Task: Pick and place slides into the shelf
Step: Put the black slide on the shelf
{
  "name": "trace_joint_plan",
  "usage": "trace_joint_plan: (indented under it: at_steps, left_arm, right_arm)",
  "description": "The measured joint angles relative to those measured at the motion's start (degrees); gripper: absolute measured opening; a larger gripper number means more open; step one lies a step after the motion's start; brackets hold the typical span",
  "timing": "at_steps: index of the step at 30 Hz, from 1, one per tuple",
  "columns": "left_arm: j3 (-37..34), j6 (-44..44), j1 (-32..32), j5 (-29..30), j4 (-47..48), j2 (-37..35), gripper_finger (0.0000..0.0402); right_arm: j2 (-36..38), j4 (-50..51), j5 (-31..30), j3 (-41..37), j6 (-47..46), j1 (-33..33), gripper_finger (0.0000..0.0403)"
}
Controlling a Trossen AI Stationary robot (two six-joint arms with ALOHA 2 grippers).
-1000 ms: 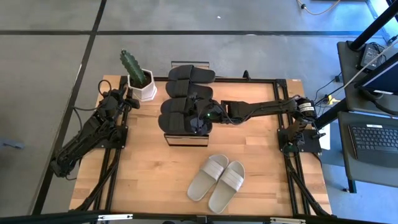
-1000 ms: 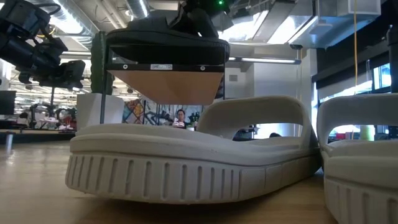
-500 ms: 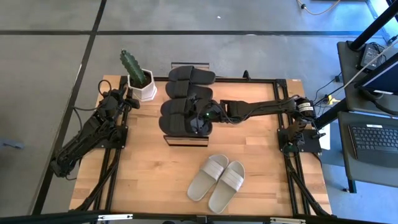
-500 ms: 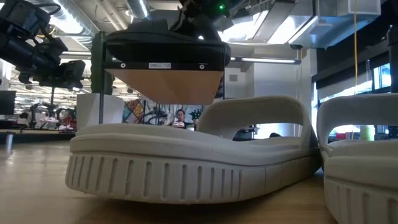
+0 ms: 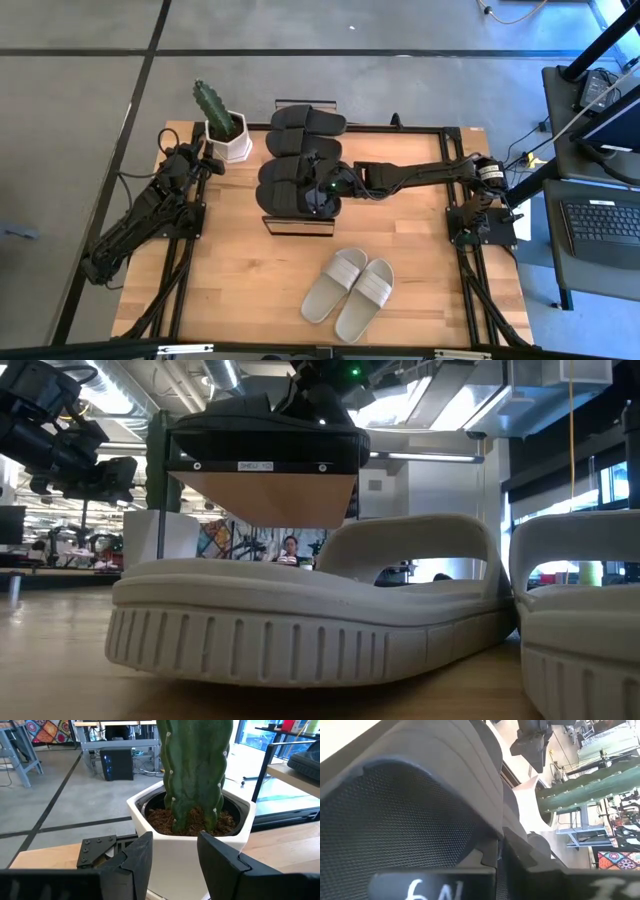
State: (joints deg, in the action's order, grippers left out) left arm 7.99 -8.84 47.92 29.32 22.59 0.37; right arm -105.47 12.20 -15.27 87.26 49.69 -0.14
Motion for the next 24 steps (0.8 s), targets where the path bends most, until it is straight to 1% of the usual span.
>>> trace_joint_plan:
  at_steps: [7,12,24]
  left_arm:
    - [0.00,0.00,0.01,0.00,0.00,0.00,0.0147]
    - [0.00,0.00,0.01,-0.02,0.02,0.00,0.0147]
    - [0.01,0.01,0.00,0.00,0.02,0.01,0.0147]
  right_arm:
    - [-0.12,-0.20,-0.89,-0.54,-0.02,0.02,0.0010]
    - [-1.56,-0.88,-1.42,-0.43,0.28,0.02,0.0010]
    - [-2.47,0.06,-1.20,-0.43,1.76,0.39,0.0010]
